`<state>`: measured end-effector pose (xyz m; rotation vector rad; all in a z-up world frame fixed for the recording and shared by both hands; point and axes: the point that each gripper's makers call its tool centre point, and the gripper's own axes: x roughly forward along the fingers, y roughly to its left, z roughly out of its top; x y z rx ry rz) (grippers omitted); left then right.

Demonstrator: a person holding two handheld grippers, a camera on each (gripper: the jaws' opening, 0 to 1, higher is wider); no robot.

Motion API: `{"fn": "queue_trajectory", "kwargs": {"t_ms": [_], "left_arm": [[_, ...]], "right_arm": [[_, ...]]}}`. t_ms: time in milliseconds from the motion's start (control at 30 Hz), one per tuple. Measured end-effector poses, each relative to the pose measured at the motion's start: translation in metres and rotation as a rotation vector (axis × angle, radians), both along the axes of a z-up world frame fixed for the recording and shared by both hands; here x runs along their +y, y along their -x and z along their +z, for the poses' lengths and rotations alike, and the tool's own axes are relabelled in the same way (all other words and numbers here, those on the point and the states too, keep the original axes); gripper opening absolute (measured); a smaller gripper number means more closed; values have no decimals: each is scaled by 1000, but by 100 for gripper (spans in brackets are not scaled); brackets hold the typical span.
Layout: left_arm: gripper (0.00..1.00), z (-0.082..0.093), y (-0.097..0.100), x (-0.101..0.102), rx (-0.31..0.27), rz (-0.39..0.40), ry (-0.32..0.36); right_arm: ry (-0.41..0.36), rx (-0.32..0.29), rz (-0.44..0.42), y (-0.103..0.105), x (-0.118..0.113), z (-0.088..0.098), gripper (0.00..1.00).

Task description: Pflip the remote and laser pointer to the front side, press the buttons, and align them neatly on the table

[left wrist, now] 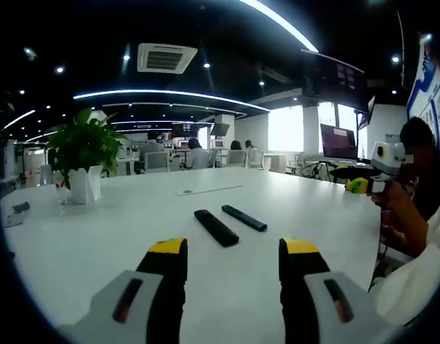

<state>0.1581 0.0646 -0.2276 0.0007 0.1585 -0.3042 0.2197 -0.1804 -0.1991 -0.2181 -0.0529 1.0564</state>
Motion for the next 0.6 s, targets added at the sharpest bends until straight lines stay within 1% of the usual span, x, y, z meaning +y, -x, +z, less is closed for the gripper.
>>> {"fn": "queue_trajectory", "kwargs": {"t_ms": [100, 267, 400, 600], "left_arm": [[52, 1, 0, 1, -2, 1, 0], [52, 0, 1, 4, -1, 8, -2], [52, 0, 1, 5, 1, 9, -5], [51, -1, 1, 2, 5, 4, -13]], "right_arm": [[13, -3, -13, -2, 0, -2, 49], [18, -3, -11, -1, 2, -5, 48], [43, -16, -23, -2, 4, -8, 48], [48, -27, -24, -1, 4, -6, 48]]}}
